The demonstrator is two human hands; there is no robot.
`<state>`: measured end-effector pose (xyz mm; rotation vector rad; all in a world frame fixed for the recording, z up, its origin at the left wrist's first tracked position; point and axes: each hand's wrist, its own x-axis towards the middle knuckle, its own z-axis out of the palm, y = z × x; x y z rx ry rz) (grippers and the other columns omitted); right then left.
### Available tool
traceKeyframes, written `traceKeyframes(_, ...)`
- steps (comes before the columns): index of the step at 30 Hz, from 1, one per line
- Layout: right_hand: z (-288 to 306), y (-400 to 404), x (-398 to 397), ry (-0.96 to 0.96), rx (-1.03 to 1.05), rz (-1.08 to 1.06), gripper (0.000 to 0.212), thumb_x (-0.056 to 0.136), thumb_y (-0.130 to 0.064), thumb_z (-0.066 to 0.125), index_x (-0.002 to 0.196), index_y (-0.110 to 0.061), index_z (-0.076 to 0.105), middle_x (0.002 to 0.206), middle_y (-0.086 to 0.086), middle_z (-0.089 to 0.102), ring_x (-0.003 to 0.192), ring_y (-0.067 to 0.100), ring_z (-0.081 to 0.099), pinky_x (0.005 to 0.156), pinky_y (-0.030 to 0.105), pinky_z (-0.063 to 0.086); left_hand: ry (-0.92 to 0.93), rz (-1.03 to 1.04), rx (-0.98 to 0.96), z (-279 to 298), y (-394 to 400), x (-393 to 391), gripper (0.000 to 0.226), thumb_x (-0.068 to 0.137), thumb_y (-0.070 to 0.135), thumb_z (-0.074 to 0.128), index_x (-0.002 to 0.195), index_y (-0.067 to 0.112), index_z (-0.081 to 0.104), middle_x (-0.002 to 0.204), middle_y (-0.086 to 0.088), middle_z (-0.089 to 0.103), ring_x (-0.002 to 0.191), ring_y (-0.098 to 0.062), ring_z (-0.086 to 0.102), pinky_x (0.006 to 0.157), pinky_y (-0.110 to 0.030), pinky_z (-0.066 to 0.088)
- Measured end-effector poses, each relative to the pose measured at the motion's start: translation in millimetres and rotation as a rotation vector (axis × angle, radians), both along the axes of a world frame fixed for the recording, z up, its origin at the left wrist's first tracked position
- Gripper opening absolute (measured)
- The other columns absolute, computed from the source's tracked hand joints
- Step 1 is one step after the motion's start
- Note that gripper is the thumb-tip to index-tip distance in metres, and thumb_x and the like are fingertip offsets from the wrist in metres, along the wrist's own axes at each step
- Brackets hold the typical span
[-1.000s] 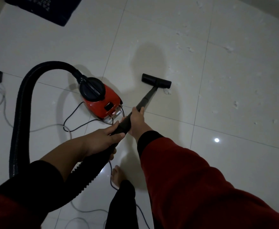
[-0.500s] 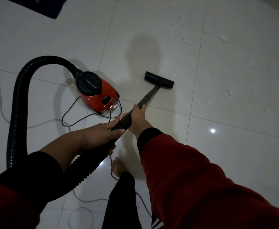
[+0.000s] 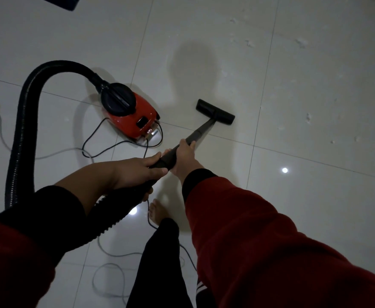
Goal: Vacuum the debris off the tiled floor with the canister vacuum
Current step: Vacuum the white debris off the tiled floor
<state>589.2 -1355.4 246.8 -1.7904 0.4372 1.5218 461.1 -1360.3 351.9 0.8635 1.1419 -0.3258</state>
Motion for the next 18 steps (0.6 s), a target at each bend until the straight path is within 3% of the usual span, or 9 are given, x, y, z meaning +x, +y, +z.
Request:
traceKeyframes(3,-4.3,1.4,15.1,-0.002,-0.014,0.009,0.058,0.101,-0.033,0.043,0.147,-0.053,0.014,0.121,0.01,0.052,0.069,0.018,0.056,0.054,0.032,0.048,-0.02,0.028,-0.029,-6.5,-1.8,15.3,0.067,0.096,0.034,0.048,0.149,0.042,0.008,0.079,-0.011,0.054,0.058,-0.016,0.055,0.043,-0.021,0.048)
traceKeyframes(7,-13.7,11.7,40.5,-0.025,-0.023,0.06,0.057,0.102,-0.03,0.04,0.149,-0.05,0.013,0.093,0.01,0.053,0.067,0.018,0.054,0.054,0.031,0.047,-0.04,0.047,-0.051,-18.0,2.9,37.0,0.067,0.096,0.034,0.047,0.148,0.045,0.006,0.079,-0.011,0.053,0.059,-0.017,0.055,0.045,-0.023,0.051)
traceKeyframes(10,-21.5,25.3,60.1,-0.029,-0.031,0.096,0.057,0.103,-0.029,0.038,0.149,-0.049,0.012,0.083,0.01,0.053,0.065,0.018,0.053,0.054,0.031,0.047,-0.051,0.038,-0.053,-26.7,11.2,54.1,0.068,0.097,0.035,0.046,0.147,0.047,0.003,0.084,-0.013,0.053,0.061,-0.017,0.056,0.051,-0.026,0.053)
traceKeyframes(18,-40.6,83.7,115.4,0.005,-0.007,0.181,0.056,0.103,-0.03,0.037,0.147,-0.053,0.011,0.087,0.011,0.051,0.064,0.019,0.052,0.054,0.031,0.048,-0.048,0.113,-0.066,-49.6,53.8,111.0,0.066,0.097,0.033,0.045,0.145,0.051,0.002,0.086,-0.013,0.051,0.056,-0.015,0.055,0.049,-0.026,0.053)
